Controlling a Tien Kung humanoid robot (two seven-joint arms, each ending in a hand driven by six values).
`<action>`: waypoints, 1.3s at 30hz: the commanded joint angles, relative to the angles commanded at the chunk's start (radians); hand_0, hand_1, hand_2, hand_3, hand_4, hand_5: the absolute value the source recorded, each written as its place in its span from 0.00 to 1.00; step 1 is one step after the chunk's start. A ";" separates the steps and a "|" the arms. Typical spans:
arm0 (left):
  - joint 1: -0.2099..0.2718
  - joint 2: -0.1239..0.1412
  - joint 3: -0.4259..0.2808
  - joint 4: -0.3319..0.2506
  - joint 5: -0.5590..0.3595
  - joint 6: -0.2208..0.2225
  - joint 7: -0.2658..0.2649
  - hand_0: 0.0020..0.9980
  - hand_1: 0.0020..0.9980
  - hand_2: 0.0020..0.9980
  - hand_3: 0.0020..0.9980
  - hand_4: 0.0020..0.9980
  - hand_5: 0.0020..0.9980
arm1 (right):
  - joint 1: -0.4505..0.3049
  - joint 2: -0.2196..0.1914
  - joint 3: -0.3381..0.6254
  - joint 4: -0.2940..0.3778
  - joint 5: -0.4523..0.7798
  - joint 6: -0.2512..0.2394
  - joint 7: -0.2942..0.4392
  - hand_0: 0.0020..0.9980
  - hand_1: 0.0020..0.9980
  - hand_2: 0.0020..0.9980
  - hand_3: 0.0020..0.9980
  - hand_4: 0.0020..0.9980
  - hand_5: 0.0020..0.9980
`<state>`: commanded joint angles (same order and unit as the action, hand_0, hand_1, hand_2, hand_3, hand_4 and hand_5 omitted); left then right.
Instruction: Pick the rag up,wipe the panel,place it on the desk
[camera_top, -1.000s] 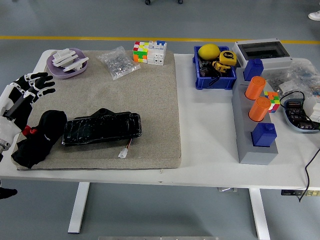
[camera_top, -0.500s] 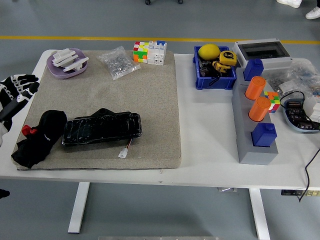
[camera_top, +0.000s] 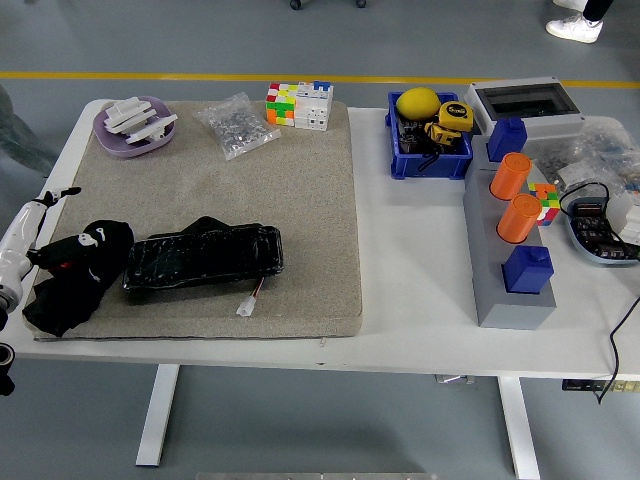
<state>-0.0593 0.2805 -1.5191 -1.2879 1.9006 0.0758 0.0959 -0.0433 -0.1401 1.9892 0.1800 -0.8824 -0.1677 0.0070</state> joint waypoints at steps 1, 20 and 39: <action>-0.002 -0.003 0.003 0.009 0.030 0.002 0.007 1.00 1.00 1.00 0.95 0.95 0.45 | 0.000 0.000 0.000 0.000 0.000 0.000 0.000 0.70 0.61 0.59 0.57 1.00 0.45; -0.001 -0.021 0.060 0.092 0.086 0.056 -0.001 0.64 0.82 0.88 0.84 0.83 0.27 | 0.001 0.002 0.067 0.000 -0.036 -0.001 0.012 0.70 0.61 0.59 0.57 1.00 0.44; 0.006 -0.031 0.065 0.081 0.116 0.125 -0.004 0.24 0.21 0.55 0.52 0.12 0.00 | 0.001 0.004 0.082 0.000 -0.044 -0.002 0.014 0.70 0.60 0.59 0.57 1.00 0.44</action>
<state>-0.0538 0.2500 -1.4542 -1.2069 2.0161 0.2006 0.0922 -0.0421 -0.1360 2.0715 0.1800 -0.9262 -0.1694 0.0211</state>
